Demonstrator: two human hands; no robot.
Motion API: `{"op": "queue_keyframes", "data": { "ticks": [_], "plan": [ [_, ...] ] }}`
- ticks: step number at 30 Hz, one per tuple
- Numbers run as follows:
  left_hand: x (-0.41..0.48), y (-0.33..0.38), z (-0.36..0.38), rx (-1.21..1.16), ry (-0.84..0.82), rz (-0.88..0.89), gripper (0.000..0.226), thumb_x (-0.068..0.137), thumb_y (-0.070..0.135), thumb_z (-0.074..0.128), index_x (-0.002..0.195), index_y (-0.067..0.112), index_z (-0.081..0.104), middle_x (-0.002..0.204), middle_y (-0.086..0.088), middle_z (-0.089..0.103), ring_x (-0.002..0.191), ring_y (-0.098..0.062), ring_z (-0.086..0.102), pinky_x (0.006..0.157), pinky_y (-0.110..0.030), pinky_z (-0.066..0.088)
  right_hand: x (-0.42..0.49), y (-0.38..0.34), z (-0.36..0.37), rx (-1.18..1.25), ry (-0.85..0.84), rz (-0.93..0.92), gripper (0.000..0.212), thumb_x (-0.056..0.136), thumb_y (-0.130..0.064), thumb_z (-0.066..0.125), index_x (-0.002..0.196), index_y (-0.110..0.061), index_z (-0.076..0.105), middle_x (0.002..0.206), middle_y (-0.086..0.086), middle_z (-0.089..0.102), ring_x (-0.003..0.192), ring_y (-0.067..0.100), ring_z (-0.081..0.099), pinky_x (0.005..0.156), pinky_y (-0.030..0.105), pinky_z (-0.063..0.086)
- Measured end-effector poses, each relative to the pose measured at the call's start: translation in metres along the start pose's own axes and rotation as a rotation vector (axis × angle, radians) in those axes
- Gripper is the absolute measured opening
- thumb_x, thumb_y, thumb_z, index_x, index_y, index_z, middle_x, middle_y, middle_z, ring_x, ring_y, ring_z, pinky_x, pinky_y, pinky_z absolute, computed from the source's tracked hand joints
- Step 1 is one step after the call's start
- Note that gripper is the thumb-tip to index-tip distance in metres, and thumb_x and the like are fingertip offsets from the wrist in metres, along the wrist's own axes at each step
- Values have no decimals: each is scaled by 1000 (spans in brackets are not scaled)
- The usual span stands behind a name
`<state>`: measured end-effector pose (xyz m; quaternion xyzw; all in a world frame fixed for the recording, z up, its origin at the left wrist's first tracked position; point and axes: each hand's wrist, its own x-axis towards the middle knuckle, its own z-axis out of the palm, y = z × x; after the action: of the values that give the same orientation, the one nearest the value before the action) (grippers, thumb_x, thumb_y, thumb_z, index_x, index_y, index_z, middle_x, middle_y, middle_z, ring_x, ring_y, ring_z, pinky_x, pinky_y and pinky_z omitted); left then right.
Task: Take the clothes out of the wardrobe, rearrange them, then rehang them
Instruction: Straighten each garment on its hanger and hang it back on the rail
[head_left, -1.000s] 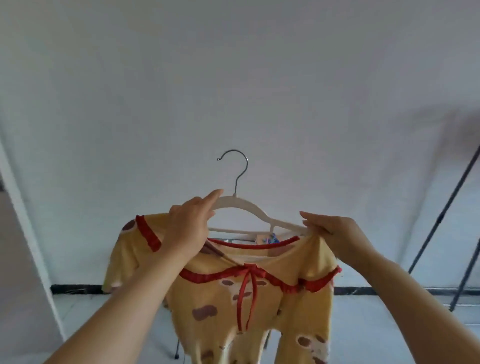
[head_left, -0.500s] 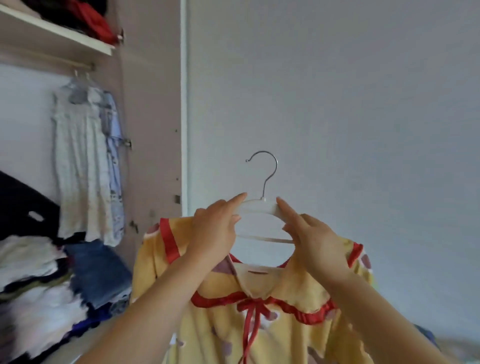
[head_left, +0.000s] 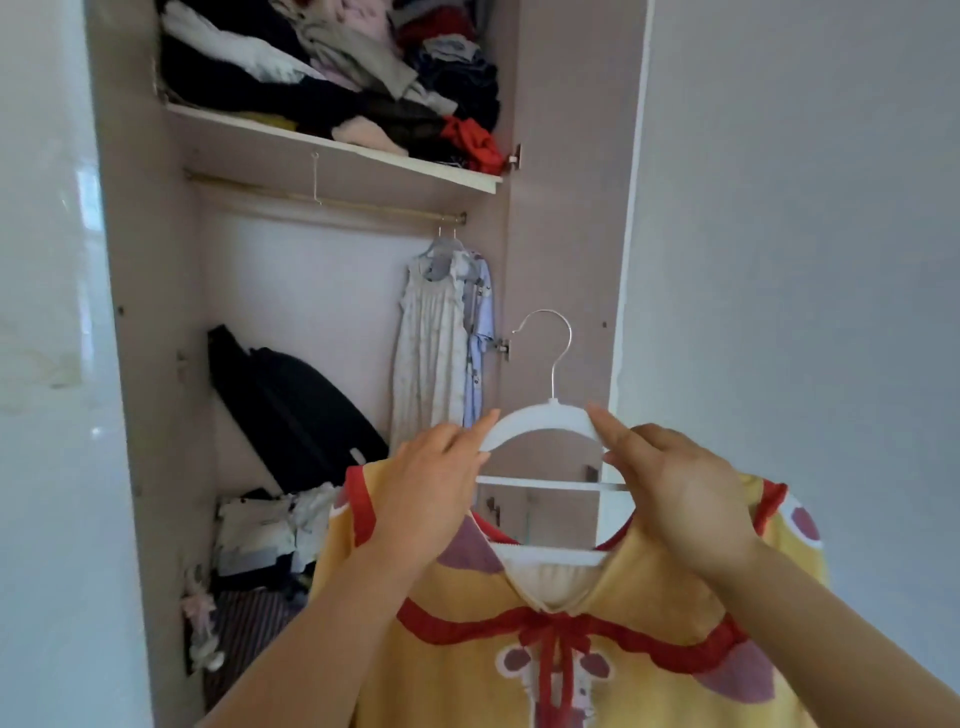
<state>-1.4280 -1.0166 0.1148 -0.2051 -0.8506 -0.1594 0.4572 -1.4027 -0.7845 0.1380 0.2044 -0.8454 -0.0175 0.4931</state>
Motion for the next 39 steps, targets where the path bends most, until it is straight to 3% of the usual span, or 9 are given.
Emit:
{"op": "queue_keyframes", "data": {
  "ticks": [4,8,12,18,26,29,33,36,39],
  "plan": [
    [41,-76,25,62,24,-21,60,86,-2,57,140,21,43,103,-5,61,88,-24,56,73,-41,51,67,-14,67,33,39,-43,67,62,-7,83,124,-21,61,72,1,66,54,24,60,33,25,41],
    [86,-146,52,73,65,26,69,70,-14,67,132,15,53,89,-6,63,72,-22,58,57,-38,53,128,-19,130,21,42,-34,56,70,-19,81,122,-24,61,68,-1,60,52,22,57,31,25,37],
    [132,-200,79,135,93,17,70,71,-14,61,133,17,51,90,-4,63,75,-22,54,62,-31,42,182,-16,183,65,71,-49,52,72,-24,79,121,-25,62,68,-1,60,52,23,57,31,27,36],
    [196,-274,126,192,168,23,61,69,-14,56,123,14,62,79,-10,63,66,-29,57,54,-36,47,257,-7,265,98,-107,-19,48,99,-41,32,145,-40,20,115,-5,51,100,20,57,65,30,40],
    [289,-360,197,299,207,68,60,67,9,29,111,15,68,65,-7,60,52,-28,55,39,-35,46,354,32,392,140,-122,-67,49,100,-39,31,147,-38,15,119,-5,50,103,19,55,72,31,45],
    [320,-390,218,345,184,61,56,67,5,34,112,14,67,64,-6,59,52,-26,55,37,-34,45,391,45,429,141,-116,-113,50,101,-37,28,148,-36,12,125,-4,47,104,19,56,74,32,46],
    [361,-428,246,356,152,31,59,69,-2,45,122,17,61,75,-9,63,64,-29,59,47,-40,51,434,58,471,122,-98,-141,49,101,-36,26,148,-35,11,124,-4,47,104,19,55,74,31,46],
    [395,-457,270,313,131,-11,57,88,-1,44,139,25,43,103,-8,62,92,-27,56,77,-41,51,469,67,500,87,-80,-142,47,100,-37,28,146,-36,17,124,-3,47,104,19,56,74,29,46],
    [431,-497,299,254,117,-57,59,92,4,41,144,30,33,114,-5,56,103,-22,51,85,-36,45,505,73,534,27,-25,-100,40,99,-41,32,139,-38,31,123,-6,50,106,19,56,74,30,48]
  ]
}}
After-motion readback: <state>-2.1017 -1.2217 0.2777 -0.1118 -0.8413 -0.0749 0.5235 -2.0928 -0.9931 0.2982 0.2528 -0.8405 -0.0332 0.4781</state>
